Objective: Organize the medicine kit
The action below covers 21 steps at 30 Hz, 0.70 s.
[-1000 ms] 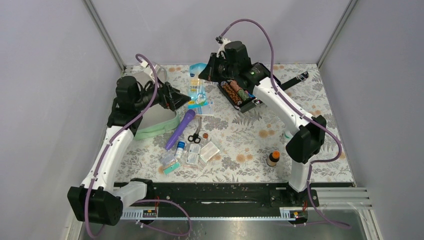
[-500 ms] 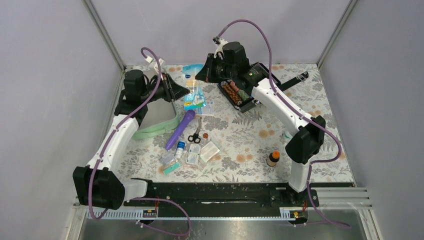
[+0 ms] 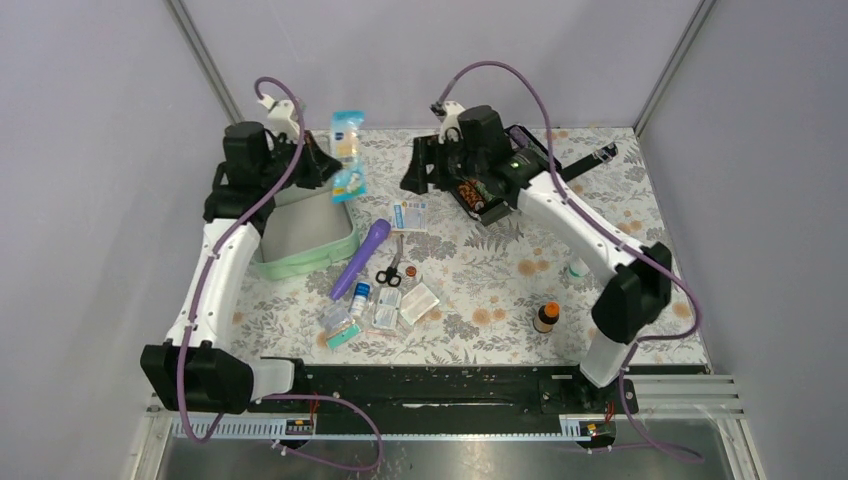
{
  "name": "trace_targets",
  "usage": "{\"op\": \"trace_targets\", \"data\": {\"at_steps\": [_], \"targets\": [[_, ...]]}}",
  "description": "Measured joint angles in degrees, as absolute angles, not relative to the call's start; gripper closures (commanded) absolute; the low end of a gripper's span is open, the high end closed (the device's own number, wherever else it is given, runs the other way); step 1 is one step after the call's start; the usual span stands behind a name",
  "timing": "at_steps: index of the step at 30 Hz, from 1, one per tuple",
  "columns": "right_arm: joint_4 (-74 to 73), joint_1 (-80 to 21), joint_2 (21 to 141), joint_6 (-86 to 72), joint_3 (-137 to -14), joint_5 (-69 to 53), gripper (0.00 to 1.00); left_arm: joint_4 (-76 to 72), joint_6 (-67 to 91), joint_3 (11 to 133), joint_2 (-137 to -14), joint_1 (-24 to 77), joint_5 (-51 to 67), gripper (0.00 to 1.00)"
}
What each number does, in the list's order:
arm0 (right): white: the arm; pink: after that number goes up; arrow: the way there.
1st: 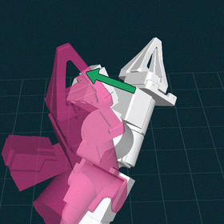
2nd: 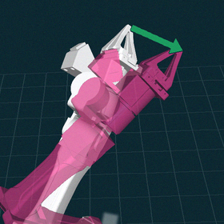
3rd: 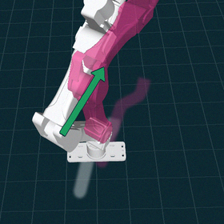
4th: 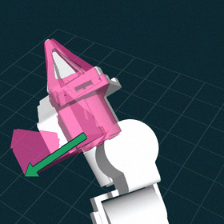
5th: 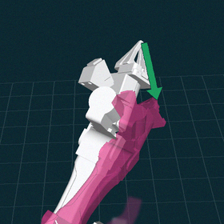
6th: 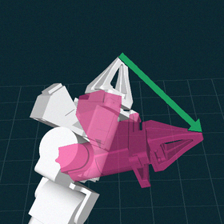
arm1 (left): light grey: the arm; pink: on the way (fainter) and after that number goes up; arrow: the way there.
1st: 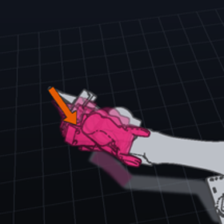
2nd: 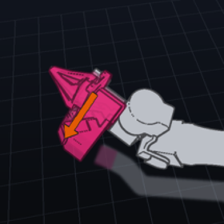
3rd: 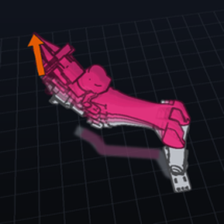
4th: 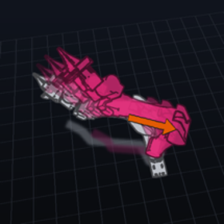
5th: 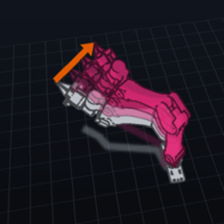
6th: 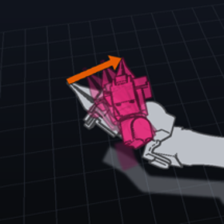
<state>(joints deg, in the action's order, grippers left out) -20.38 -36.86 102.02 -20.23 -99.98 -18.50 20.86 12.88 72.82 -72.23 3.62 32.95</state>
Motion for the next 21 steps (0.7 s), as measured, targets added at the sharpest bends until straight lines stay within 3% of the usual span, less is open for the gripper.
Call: {"op": "trace_targets", "data": {"at_steps": [11, 16, 21], "targets": [[-22.79, -31.81, 83.37, -13.82, -86.70, -17.04, 0.20, 45.41, 0.45, 78.41, -74.76, -5.78, 5.76, 1.00], [-22.98, -31.62, 82.11, -13.32, -83.29, -17.06, 0.20, 48.64, 0.21, 78.22, -79.75, -9.13, 3.42, 1.00], [-23.73, -31.07, 82.11, -13.26, -80.62, -17.08, 0.20, 48.27, 0.40, 78.19, -84.05, -12.12, 8.38, 1.00]]}}
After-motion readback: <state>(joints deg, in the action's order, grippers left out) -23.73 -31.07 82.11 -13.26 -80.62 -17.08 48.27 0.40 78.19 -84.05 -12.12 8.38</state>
